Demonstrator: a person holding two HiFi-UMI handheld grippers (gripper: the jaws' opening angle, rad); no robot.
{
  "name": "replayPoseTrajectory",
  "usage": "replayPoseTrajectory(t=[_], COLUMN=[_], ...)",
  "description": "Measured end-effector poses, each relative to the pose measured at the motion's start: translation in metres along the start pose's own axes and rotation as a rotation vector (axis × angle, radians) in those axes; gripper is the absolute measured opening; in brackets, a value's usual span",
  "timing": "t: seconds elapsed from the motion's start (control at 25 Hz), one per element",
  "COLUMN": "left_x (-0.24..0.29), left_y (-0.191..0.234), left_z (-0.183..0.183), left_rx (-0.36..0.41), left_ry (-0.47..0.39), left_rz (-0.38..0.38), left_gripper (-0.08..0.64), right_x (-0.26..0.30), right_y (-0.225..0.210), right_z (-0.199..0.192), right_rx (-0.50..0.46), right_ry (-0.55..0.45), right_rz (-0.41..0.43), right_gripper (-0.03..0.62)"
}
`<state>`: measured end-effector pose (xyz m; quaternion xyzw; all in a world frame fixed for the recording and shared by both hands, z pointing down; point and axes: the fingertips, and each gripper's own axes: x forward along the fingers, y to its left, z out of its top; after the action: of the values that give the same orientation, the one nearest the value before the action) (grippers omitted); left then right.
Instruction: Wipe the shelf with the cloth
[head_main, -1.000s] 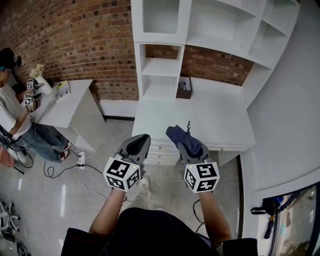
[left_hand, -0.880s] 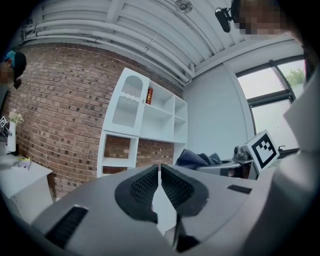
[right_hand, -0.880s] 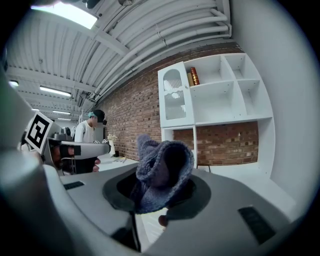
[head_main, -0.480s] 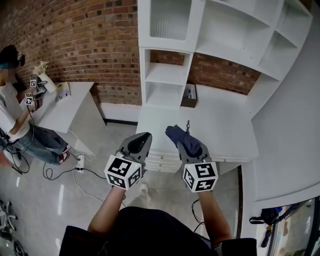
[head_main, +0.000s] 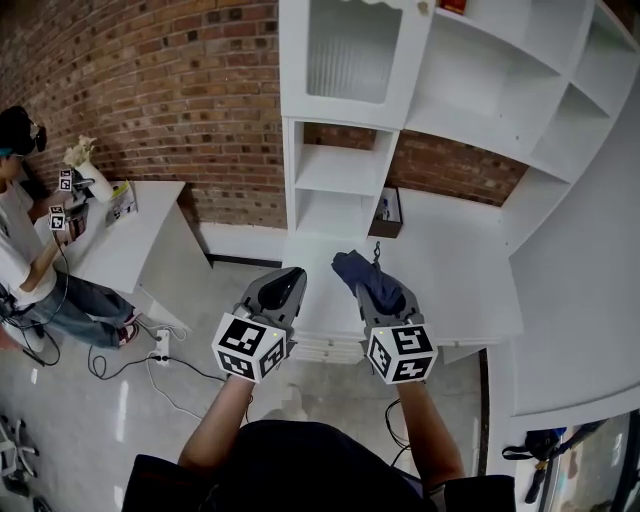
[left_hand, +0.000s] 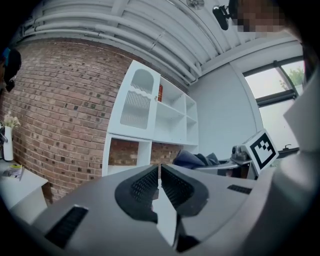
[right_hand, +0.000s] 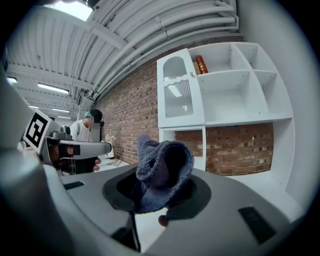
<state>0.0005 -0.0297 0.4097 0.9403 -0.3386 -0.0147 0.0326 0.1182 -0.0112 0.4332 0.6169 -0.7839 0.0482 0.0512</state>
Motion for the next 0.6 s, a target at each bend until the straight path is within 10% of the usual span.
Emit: replayPoseTrajectory(t=[0.6], left_x=[0.049], left_y=[0.069], left_z=[0.017], left_rx=[-0.046], left_ry=[-0.029], left_rz=[-0.103], left_gripper=[0.031], right_x=[0.084], right_y=[-0.003], right_z=[0.026], right_rx=[-0.002], right_ry=[0.008], right_rz=[-0.090], right_gripper=[0.130])
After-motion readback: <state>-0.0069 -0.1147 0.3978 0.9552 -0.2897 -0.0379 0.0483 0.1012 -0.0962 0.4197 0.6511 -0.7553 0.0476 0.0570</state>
